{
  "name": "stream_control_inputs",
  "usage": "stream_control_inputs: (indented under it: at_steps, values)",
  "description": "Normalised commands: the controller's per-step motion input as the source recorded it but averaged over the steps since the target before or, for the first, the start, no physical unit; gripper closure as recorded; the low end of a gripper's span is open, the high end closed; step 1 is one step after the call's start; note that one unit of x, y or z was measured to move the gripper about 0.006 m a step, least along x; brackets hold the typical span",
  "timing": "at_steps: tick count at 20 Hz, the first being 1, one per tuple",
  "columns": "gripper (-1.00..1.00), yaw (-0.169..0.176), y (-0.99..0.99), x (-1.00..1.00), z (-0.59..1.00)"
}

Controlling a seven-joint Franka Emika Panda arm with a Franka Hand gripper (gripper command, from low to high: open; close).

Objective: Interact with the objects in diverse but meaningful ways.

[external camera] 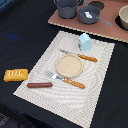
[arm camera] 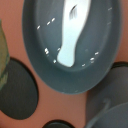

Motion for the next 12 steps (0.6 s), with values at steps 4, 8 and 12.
stream_control_inputs:
  at_steps: [4,8,12]
  values:
    - [-1.0,0.0,-1.0,0.0,0.25]
    - [-1.0,0.0,-1.0,0.01,0.21]
    - [-1.0,0.0,-1.0,0.04,0.2]
